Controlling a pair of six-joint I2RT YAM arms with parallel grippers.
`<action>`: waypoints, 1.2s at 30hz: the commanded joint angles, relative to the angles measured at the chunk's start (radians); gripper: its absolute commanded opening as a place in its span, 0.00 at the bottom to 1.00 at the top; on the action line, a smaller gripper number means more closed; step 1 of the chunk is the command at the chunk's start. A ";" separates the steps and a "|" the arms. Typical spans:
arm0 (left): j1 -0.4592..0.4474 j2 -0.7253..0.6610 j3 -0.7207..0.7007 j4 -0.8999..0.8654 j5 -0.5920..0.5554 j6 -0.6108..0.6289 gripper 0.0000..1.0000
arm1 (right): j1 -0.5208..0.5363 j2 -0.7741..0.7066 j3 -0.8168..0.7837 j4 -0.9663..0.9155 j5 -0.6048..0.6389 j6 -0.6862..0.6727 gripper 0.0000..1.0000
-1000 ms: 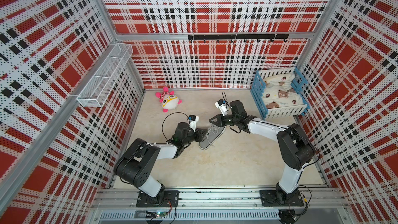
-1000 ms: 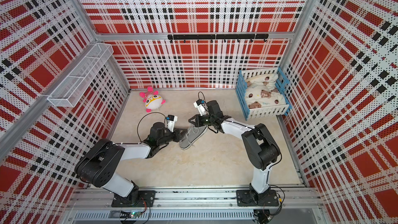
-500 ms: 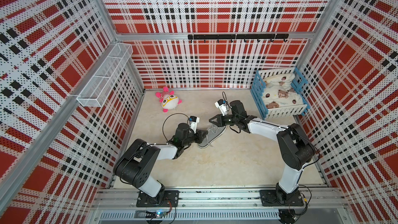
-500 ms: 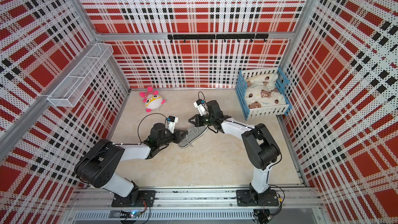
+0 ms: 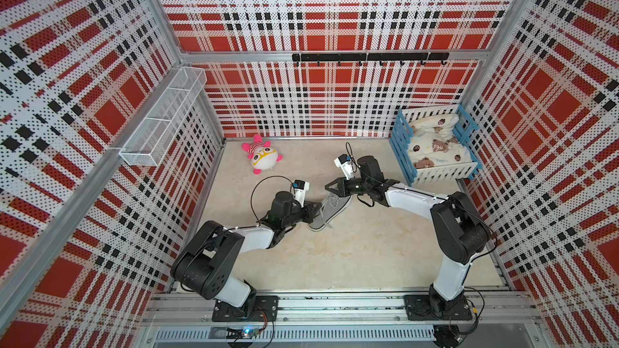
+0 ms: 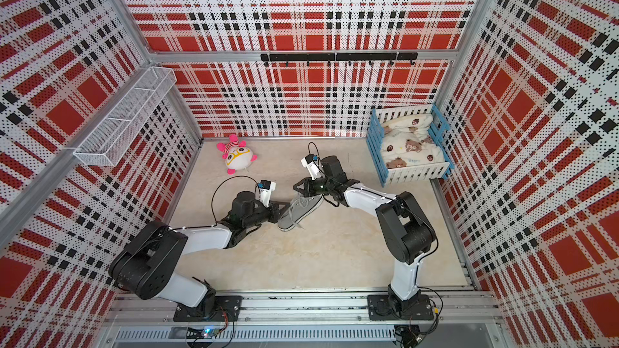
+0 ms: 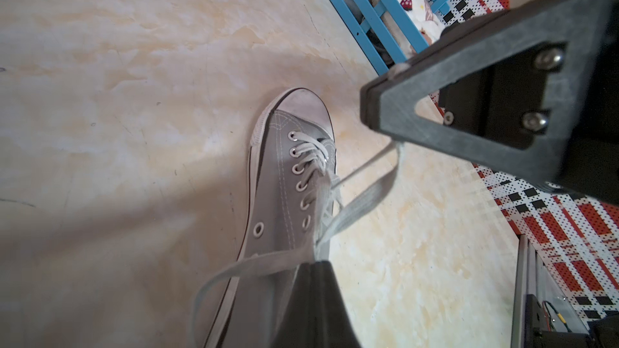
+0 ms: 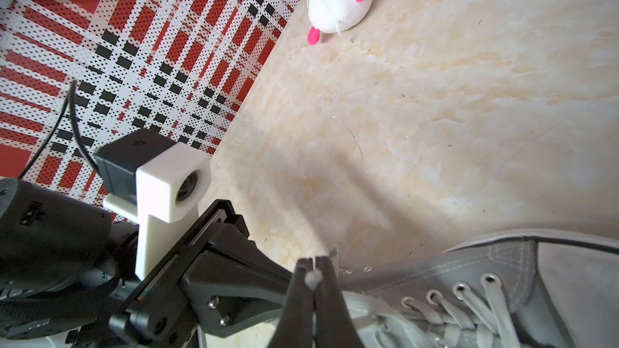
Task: Tie the shoes
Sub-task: Cross the shoelace with the shoelace.
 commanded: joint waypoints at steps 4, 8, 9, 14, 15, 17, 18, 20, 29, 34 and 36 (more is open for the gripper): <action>-0.005 -0.039 -0.007 -0.033 -0.003 0.016 0.00 | -0.003 -0.027 0.008 0.022 0.002 -0.011 0.00; -0.007 -0.089 -0.024 -0.057 -0.014 0.016 0.00 | -0.003 -0.024 0.012 0.021 0.004 -0.012 0.00; -0.008 -0.098 -0.027 -0.063 -0.014 0.016 0.00 | -0.002 -0.022 0.015 0.020 0.001 -0.012 0.00; -0.028 -0.128 -0.033 -0.097 -0.018 0.017 0.00 | -0.003 -0.017 0.024 0.022 -0.002 -0.007 0.00; -0.030 -0.131 -0.035 -0.100 -0.022 0.017 0.00 | -0.003 -0.017 0.025 0.022 -0.002 -0.006 0.00; -0.036 -0.137 -0.037 -0.107 -0.029 0.016 0.00 | -0.003 -0.015 0.025 0.022 -0.002 -0.006 0.00; -0.038 -0.141 -0.037 -0.110 -0.030 0.014 0.00 | -0.003 -0.015 0.026 0.022 -0.003 -0.007 0.00; -0.040 -0.151 -0.038 -0.112 -0.039 0.010 0.00 | -0.002 -0.013 0.025 0.019 -0.001 -0.007 0.00; -0.039 -0.242 -0.068 -0.134 -0.187 -0.043 0.00 | -0.003 -0.016 0.031 -0.011 0.019 -0.028 0.00; -0.036 -0.263 -0.059 -0.138 -0.222 -0.069 0.00 | 0.000 -0.013 0.025 -0.010 0.035 -0.023 0.00; -0.045 -0.252 -0.044 -0.137 -0.198 -0.069 0.00 | 0.003 -0.016 0.019 0.012 0.065 0.003 0.00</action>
